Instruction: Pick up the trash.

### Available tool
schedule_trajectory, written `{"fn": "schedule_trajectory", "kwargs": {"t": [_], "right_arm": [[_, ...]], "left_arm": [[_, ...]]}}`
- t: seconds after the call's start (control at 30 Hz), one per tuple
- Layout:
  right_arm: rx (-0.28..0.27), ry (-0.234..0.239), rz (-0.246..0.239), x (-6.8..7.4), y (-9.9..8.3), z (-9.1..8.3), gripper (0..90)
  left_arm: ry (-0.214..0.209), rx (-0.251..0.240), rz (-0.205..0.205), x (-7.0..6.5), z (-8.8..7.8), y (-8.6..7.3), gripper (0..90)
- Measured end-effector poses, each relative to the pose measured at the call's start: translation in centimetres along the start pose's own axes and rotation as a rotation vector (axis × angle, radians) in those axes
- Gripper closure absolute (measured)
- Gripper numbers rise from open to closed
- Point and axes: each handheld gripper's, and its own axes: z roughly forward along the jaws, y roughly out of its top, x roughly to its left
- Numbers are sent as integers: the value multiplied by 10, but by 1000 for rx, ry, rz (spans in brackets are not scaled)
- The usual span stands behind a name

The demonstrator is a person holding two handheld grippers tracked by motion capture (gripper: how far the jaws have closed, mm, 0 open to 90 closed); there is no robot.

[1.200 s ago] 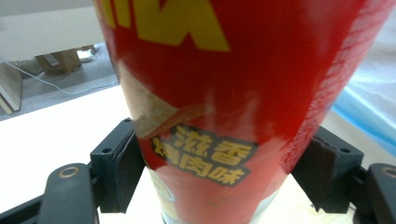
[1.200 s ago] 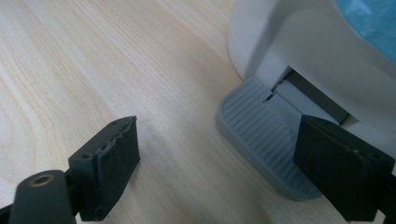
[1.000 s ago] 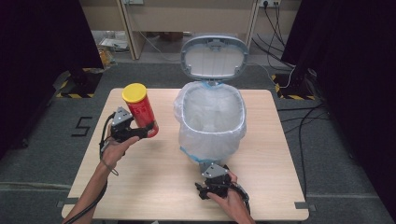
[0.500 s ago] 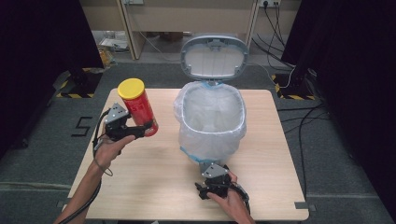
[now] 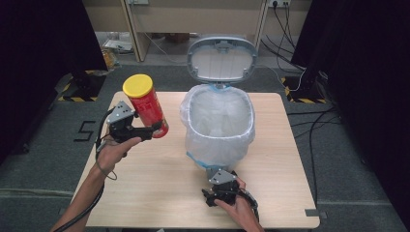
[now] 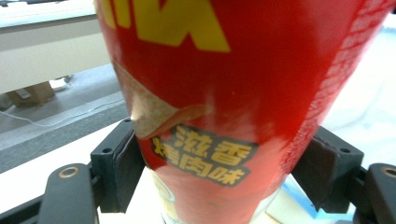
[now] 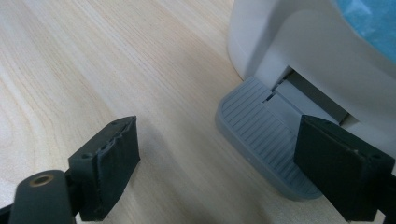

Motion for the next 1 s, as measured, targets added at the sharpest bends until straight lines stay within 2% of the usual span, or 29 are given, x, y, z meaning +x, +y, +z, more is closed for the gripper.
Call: {"fn": "schedule_trajectory", "kwargs": {"t": [0.3,0.5,0.67,1.0], "right_arm": [[5,4,-1,0,0,0,128],[7,5,3,0,0,0,128],[6,7,0,0,0,0,128],[6,6,-3,0,0,0,128]], "left_arm": [[-14,-2,15,-3,-2,21,239],[-13,2,42,-7,-3,31,239],[-27,3,26,-7,0,35,239],[-33,3,27,-9,0,43,239]]}}
